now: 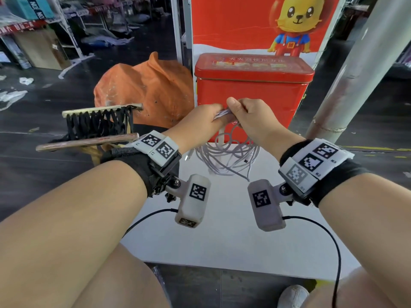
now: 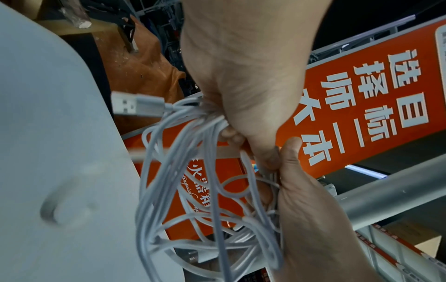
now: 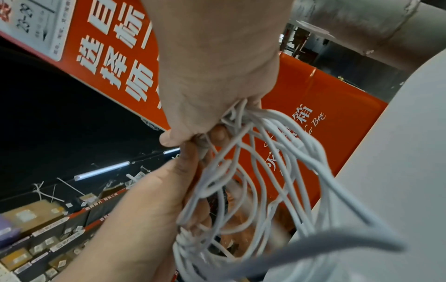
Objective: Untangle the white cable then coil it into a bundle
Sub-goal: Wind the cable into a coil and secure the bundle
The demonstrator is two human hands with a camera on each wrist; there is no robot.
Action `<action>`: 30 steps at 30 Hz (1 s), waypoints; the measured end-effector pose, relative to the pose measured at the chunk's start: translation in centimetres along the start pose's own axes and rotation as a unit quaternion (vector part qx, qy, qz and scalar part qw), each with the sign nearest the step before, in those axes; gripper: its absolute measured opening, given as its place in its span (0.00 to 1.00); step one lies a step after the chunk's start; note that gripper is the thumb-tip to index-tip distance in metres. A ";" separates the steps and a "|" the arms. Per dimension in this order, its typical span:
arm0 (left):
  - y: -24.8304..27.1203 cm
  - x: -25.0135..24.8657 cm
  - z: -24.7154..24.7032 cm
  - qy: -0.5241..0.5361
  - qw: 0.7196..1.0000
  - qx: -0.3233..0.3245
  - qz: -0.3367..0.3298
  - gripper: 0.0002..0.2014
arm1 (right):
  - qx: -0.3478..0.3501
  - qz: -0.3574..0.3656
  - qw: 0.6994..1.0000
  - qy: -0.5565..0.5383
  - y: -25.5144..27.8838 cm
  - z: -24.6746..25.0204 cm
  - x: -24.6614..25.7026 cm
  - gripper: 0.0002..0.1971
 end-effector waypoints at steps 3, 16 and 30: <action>0.1 0.1 0.2 -0.013 1.000 0.011 0.004 0.19 | 0.027 0.012 1.000 0.003 0.0 0.1 0.0 0.24; 0.1 1.2 0.7 -0.015 0.998 -0.050 0.024 0.21 | 0.097 -0.100 0.990 0.005 0.3 -0.1 0.5 0.24; 0.2 0.3 0.2 -0.134 0.962 -0.166 -0.171 0.07 | -0.041 -0.127 0.991 -0.004 -0.1 -0.3 -0.4 0.22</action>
Point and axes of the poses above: each hand's wrist, its own y-axis away from the middle knuckle, its own z-axis out of the back of the hand, x = y × z, the point moved 1 cm from there along -y, towards the middle knuckle, and after that the axes turned 14 degrees about -x, right-handed, at the moved point
